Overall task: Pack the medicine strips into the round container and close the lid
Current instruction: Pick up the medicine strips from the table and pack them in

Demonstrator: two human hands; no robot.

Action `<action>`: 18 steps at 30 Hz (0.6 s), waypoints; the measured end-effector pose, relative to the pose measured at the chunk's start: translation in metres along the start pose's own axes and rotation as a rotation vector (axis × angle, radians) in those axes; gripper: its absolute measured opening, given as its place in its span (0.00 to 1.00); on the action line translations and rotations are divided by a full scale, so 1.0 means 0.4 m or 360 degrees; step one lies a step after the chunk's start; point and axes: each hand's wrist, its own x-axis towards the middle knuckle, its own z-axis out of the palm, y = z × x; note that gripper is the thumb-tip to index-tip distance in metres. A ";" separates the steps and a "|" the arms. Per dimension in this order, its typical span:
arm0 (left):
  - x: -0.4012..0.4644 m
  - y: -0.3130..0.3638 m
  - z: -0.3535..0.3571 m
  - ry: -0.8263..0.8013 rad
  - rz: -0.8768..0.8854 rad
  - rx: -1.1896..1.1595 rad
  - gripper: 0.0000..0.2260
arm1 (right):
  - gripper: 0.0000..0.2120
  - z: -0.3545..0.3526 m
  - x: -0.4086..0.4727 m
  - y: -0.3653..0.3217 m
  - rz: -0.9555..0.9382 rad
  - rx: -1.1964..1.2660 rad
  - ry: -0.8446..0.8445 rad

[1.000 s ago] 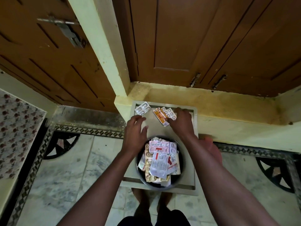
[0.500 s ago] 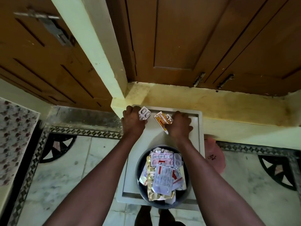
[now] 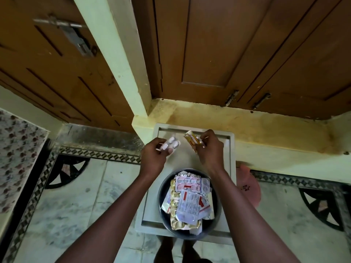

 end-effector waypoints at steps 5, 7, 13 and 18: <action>-0.219 0.033 -0.058 -0.0128 0.0051 -0.0180 0.06 | 0.11 -0.110 -0.184 -0.015 -0.0102 0.0225 0.0044; -0.287 0.003 -0.063 -0.0152 0.0011 -0.0100 0.07 | 0.11 -0.138 -0.257 0.004 -0.0182 0.0244 -0.0058; -0.391 -0.079 -0.050 -0.0185 0.0160 0.0232 0.08 | 0.16 -0.150 -0.419 0.100 -0.0189 0.0097 -0.0335; -0.397 -0.061 -0.042 -0.0236 0.0486 0.0700 0.06 | 0.17 -0.148 -0.411 0.134 -0.0553 -0.0313 -0.0469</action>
